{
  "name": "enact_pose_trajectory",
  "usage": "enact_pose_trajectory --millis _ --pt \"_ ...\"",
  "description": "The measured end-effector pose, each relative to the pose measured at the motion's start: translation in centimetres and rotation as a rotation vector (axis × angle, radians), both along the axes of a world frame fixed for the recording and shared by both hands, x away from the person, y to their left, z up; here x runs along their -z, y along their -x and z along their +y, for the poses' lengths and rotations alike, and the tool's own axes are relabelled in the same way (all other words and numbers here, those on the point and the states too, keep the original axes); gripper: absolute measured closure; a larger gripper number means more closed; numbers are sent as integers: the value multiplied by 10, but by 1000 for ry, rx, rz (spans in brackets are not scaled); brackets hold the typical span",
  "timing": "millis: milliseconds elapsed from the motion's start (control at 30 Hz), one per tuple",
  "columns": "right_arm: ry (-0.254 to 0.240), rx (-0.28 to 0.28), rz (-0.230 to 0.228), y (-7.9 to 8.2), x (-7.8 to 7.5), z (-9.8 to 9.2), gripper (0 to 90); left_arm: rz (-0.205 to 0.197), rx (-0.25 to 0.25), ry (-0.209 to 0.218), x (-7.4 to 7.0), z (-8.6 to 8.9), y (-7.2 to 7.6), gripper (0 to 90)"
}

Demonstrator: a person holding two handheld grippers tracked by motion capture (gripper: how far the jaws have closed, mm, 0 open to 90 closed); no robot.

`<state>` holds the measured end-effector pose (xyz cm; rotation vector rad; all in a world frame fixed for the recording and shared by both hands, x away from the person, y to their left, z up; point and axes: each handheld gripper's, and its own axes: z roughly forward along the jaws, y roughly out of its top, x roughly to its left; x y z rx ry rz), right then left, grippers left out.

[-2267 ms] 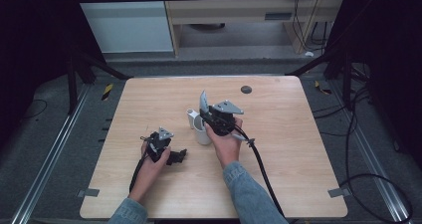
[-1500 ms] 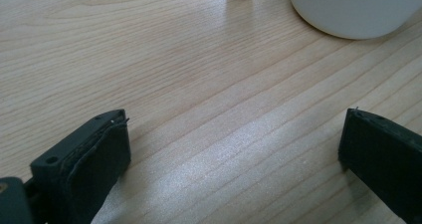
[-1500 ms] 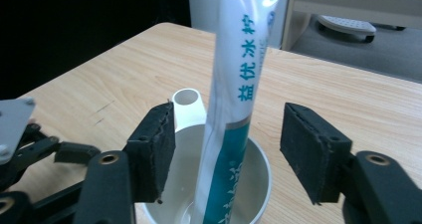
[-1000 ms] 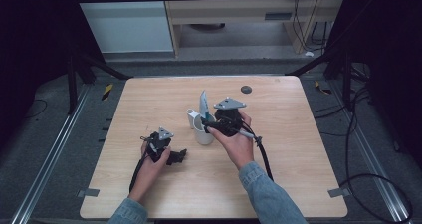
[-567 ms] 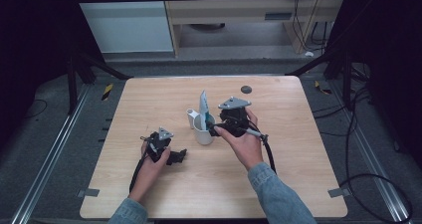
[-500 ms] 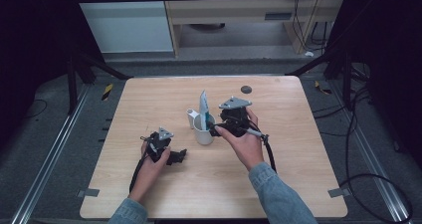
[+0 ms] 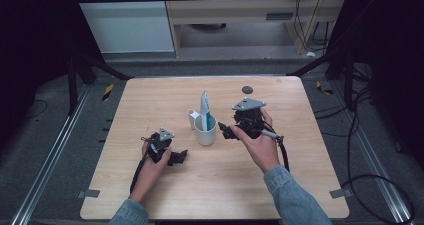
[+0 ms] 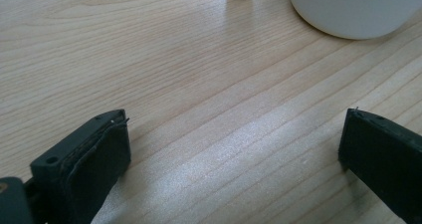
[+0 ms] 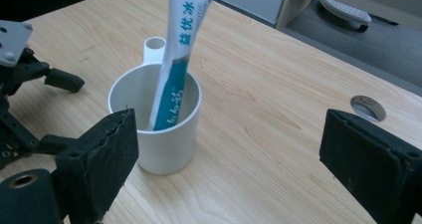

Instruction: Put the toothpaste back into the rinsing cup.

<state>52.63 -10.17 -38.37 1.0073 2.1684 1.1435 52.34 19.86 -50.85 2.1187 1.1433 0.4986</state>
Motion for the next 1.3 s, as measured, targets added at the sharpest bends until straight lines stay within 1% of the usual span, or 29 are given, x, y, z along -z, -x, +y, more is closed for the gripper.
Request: enact_pose_trajectory --millis 33,100,133,167,200,233,267,333,400,467,500,633,700,733,967,1000,1033,1067,1100,1167,1200,1267,1300 --pt "6 5 1 1 0 -5 85 0 0 -1 0 0 0 0" --pt "9 6 2 1 0 -7 83 0 -1 1 0 0 0 0" --pt "17 18 5 2 0 -14 85 0 -1 1 0 0 0 0" --pt "17 18 5 2 0 -14 85 0 -1 1 0 0 0 0" --pt "24 20 7 2 0 -20 92 0 -1 2 0 0 0 0" --pt "24 20 7 2 0 -20 92 0 -2 2 0 0 0 0" --pt "27 37 12 2 1 -28 102 0 -2 1 0 0 0 0" --pt "26 40 14 3 1 -31 108 0 -3 1 0 0 0 0" --pt "34 53 25 4 2 -41 113 0 -3 1 0 0 0 0" --pt "43 57 23 5 3 -45 115 -1 -3 1 0 0 0 0" --pt "49 68 21 6 5 -52 118 -1 -3 2 0 0 0 0" --pt "55 94 15 9 9 -67 118 -1 -3 3 0 0 0 0" --pt "54 100 16 9 10 -70 118 -1 -4 3 0 0 0 0" --pt "62 108 16 11 13 -76 117 -1 -4 2 0 0 0 0" --pt "60 114 21 16 19 -88 117 0 -3 0 0 0 0 0" --pt "59 120 27 18 22 -92 117 0 -2 0 0 0 0 0" --pt "59 120 27 18 22 -92 117 0 -2 0 0 0 0 0" --pt "56 131 36 19 28 -97 117 -1 -3 -1 0 0 0 0" --pt "56 131 36 19 28 -97 117 -1 -3 -1 0 0 0 0" --pt "52 145 55 20 36 -103 117 0 -2 0 0 0 0 0" --pt "43 154 72 21 43 -107 117 0 -3 0 0 0 0 0" --pt "31 163 91 21 51 -111 119 0 -2 0 0 0 0 0" --pt "31 163 91 21 51 -111 119 -1 -2 0 0 0 0 0"
